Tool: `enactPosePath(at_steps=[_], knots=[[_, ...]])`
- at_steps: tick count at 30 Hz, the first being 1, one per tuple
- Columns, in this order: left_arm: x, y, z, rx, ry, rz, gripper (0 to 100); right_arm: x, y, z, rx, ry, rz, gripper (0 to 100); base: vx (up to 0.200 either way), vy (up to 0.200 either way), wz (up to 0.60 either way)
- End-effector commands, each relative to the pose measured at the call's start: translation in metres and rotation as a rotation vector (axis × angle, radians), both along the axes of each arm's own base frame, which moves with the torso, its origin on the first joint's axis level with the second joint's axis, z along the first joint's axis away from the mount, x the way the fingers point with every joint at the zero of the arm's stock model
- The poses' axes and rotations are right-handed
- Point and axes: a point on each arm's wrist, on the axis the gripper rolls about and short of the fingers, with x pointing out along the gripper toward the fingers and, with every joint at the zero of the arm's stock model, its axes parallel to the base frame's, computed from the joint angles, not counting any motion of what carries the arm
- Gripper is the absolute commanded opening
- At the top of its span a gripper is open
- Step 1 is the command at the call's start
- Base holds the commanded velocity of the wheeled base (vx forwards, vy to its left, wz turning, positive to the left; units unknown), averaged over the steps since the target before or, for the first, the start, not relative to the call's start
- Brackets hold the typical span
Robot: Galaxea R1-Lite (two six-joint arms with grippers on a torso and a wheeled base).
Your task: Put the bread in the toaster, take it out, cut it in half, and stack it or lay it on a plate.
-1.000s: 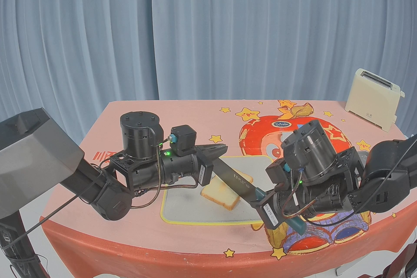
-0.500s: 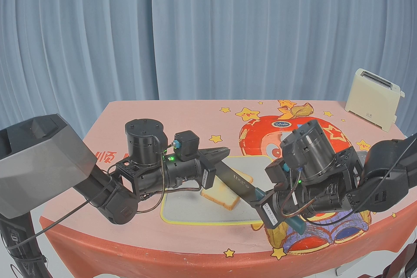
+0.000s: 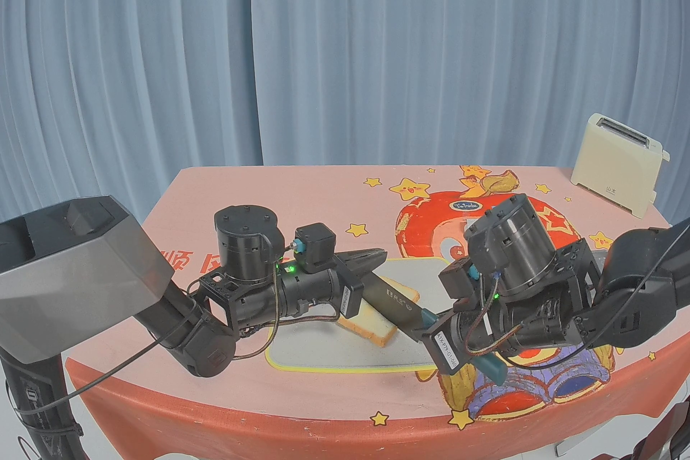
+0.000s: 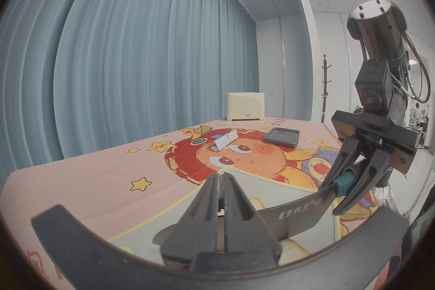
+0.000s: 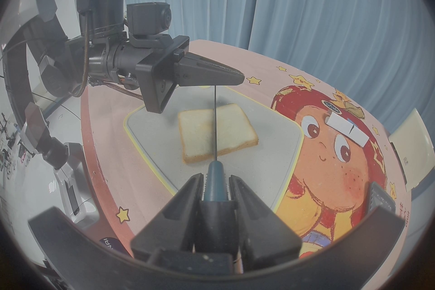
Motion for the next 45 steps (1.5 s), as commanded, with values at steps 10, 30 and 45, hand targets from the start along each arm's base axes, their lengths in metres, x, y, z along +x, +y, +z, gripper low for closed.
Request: enactPosePath(at_steps=[10, 30, 45], knots=[[0.001, 0.001, -0.004, 0.01, 0.011, 0.007, 0, 0.0, 0.002, -0.006, -0.017, 0.013, 0.002, 0, 0.0, 0.0, 0.0], [0.004, 0.001, -0.016, 0.028, 0.037, 0.024, 0, 0.0, 0.004, -0.007, -0.012, 0.009, 0.006, 0, 0.0, 0.0, 0.0], [0.003, 0.003, -0.022, 0.041, 0.054, 0.028, 0, 0.0, 0.005, -0.007, -0.012, 0.011, 0.006, 0, 0.0, 0.0, 0.0]])
